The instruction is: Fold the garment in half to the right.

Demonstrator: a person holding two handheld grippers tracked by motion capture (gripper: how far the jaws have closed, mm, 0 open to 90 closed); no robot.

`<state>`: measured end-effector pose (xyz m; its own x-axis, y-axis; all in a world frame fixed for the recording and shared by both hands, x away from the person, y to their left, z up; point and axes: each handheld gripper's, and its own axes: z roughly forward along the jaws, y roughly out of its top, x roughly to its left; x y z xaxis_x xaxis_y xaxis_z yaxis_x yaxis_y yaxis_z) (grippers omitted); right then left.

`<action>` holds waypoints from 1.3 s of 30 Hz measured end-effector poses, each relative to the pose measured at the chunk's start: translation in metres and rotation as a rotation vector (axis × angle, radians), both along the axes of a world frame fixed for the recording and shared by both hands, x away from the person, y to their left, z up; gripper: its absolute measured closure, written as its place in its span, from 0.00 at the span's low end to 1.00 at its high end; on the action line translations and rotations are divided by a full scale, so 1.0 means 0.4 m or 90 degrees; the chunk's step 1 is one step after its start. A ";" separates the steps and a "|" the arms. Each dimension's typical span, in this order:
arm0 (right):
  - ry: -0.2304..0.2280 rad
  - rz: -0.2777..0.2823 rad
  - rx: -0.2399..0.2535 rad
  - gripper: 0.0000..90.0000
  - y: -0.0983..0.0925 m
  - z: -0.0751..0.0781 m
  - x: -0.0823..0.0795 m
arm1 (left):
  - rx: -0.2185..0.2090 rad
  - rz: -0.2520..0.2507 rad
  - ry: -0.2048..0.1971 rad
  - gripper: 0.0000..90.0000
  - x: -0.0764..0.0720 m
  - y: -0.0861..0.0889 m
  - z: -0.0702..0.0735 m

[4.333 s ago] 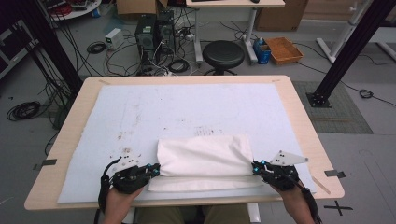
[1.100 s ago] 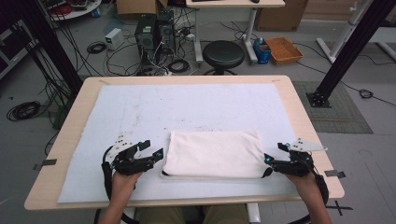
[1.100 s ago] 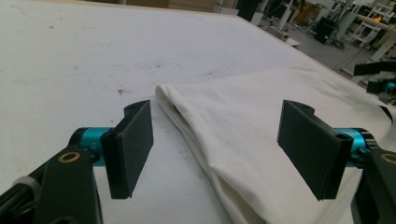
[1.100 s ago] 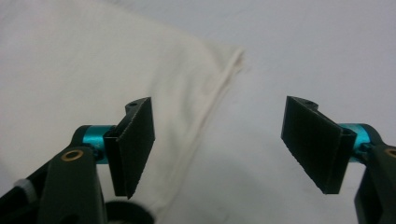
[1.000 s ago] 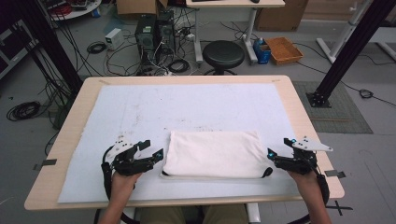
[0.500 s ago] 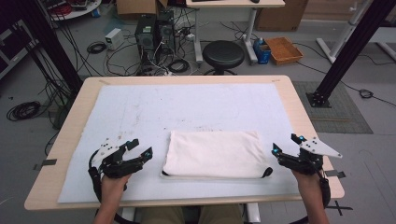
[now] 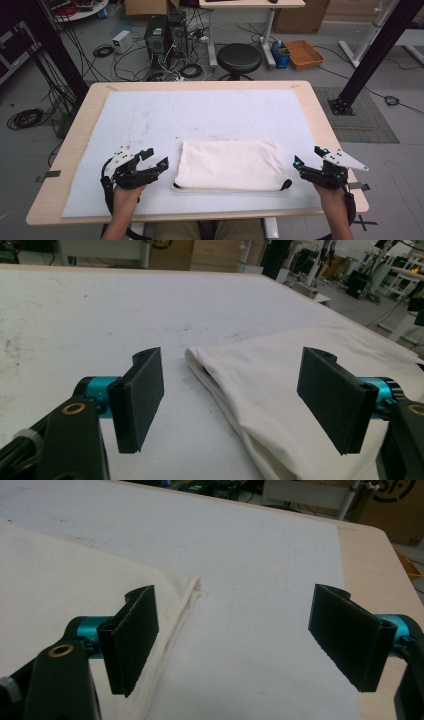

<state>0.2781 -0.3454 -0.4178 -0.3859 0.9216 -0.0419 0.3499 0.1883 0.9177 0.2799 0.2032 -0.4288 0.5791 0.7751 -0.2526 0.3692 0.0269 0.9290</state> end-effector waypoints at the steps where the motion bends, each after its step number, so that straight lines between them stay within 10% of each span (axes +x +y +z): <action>1: 0.002 -0.003 0.000 0.22 0.000 -0.001 -0.001 | 0.005 -0.005 0.008 0.30 0.001 -0.005 -0.002; 14: 0.015 0.023 -0.013 0.22 0.018 -0.017 0.004 | 0.134 -0.027 0.143 0.30 -0.004 -0.106 -0.023; 25: 0.024 0.034 -0.025 0.22 0.020 -0.027 0.017 | 0.239 -0.009 0.177 0.41 -0.020 -0.139 -0.045; 39: 0.017 0.071 -0.025 0.22 0.084 -0.014 0.054 | 0.202 -0.030 0.172 0.87 -0.049 -0.123 -0.053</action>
<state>0.2996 -0.3117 -0.4235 -0.4877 0.8705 -0.0654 0.3484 0.2628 0.8997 0.2603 0.1541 -0.4501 0.5608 0.8137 -0.1529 0.5953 -0.2679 0.7575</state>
